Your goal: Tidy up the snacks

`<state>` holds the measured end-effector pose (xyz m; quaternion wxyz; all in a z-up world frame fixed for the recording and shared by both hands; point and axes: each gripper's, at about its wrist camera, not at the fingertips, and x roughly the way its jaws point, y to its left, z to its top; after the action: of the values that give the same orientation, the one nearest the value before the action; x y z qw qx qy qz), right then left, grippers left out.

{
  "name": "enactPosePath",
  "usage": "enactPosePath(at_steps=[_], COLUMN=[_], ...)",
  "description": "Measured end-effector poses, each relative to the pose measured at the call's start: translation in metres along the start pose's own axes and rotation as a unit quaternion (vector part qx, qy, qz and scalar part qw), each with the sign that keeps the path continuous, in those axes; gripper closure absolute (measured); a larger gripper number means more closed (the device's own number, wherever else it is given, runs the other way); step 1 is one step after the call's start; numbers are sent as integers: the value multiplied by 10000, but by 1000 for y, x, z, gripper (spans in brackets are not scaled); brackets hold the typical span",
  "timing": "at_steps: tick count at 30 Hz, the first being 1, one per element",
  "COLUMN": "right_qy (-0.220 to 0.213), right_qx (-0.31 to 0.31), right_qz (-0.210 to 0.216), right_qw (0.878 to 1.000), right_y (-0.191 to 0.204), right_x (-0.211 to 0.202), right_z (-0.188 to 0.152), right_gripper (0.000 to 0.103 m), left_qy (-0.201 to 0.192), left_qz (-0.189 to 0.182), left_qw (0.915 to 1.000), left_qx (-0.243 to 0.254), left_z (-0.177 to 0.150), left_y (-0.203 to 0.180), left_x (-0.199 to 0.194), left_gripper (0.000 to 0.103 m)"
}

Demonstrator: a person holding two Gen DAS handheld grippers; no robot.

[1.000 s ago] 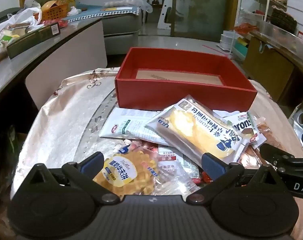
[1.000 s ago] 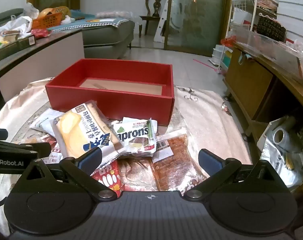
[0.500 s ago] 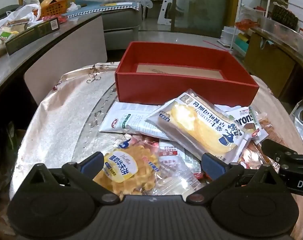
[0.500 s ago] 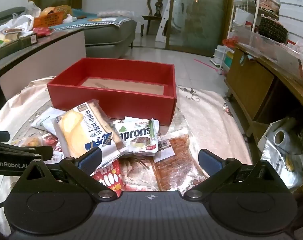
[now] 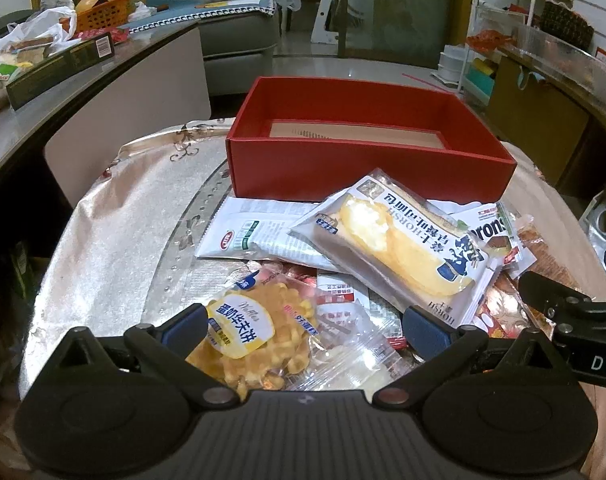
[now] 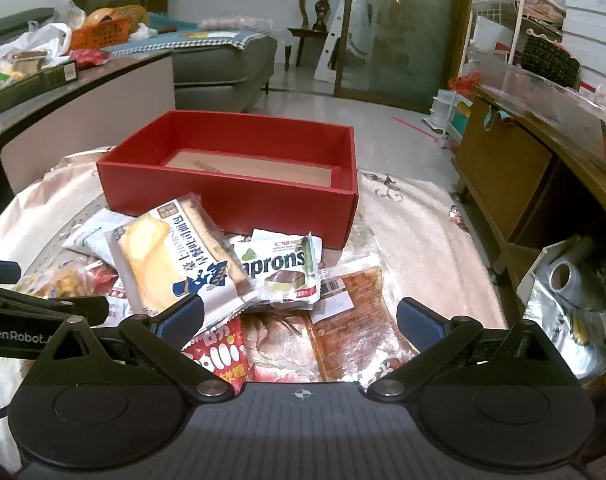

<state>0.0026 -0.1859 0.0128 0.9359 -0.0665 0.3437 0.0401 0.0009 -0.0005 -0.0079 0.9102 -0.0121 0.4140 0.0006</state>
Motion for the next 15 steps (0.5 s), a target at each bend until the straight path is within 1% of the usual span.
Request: enactPosePath(at_steps=[15], right_qy=[25], right_qx=[-84], right_qz=[-2], right_qw=[10000], right_y=[2], right_x=[2], right_z=[0], right_gripper=[0], left_qy=[57], left_qz=[0], left_qw=[10000], left_qx=[72], left_z=[-1], left_y=[0], left_x=[0], left_gripper=[4])
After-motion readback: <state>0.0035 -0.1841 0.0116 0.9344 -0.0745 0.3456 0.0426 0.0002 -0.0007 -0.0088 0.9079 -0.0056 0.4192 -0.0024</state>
